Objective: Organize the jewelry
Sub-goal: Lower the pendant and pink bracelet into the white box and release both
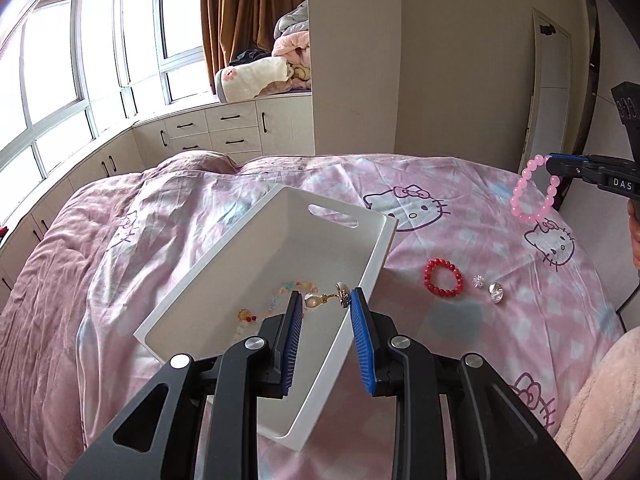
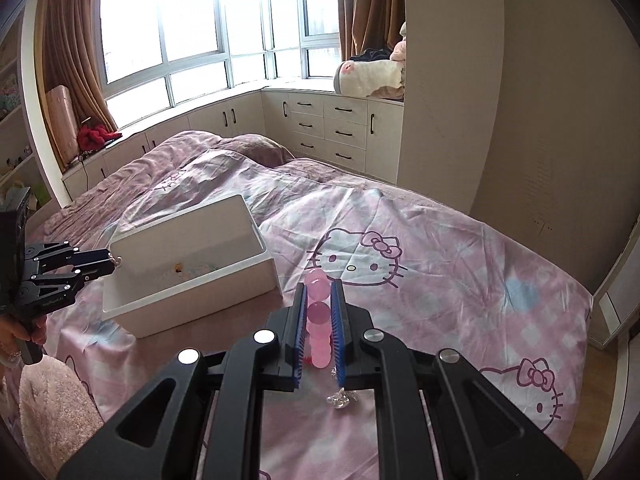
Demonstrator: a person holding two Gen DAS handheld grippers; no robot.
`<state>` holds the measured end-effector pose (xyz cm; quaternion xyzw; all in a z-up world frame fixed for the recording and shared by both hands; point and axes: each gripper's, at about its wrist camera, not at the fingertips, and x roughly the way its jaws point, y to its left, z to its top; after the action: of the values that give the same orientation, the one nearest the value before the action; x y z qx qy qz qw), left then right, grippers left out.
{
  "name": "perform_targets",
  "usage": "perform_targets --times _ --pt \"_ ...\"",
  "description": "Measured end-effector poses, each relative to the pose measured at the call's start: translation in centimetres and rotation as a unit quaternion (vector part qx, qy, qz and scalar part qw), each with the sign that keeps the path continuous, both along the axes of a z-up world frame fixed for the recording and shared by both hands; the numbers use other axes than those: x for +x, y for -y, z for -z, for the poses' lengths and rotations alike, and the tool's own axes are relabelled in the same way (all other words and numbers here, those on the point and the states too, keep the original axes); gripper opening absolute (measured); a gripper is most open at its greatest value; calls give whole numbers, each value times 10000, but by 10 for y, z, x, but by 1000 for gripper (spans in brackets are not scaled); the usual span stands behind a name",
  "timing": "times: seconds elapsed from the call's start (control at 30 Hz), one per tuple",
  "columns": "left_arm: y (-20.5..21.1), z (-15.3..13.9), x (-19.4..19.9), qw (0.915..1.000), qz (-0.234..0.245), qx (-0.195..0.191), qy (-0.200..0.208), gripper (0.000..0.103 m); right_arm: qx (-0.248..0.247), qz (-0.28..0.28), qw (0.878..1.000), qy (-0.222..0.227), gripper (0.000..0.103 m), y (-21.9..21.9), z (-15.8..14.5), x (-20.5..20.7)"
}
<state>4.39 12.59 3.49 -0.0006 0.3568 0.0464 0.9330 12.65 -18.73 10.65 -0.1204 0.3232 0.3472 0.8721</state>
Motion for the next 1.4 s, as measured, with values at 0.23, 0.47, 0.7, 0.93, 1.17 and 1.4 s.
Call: perform_targets --times 0.23,0.47,0.7,0.93,1.17,1.4 --pt "-42 -10 -8 9989 -403 210 -128 29 61 -498 9983 303 12 -66 -35 0" --pt "-84 3 -3 9967 -638 193 -471 29 -45 -997 9945 306 12 -140 -44 4" --pt "-106 28 5 9955 -632 22 -708 29 -192 -1322 9910 -2 12 -204 -28 10" --pt "-106 47 19 9942 -637 -92 -865 30 -470 -1403 9880 -446 12 -252 15 18" --pt "-107 62 34 9917 -730 -206 -1034 30 -952 -1367 9832 -751 12 -280 67 19" --pt "-100 68 43 9905 -691 22 -1191 32 -1049 -1337 9815 -878 13 -286 88 19"
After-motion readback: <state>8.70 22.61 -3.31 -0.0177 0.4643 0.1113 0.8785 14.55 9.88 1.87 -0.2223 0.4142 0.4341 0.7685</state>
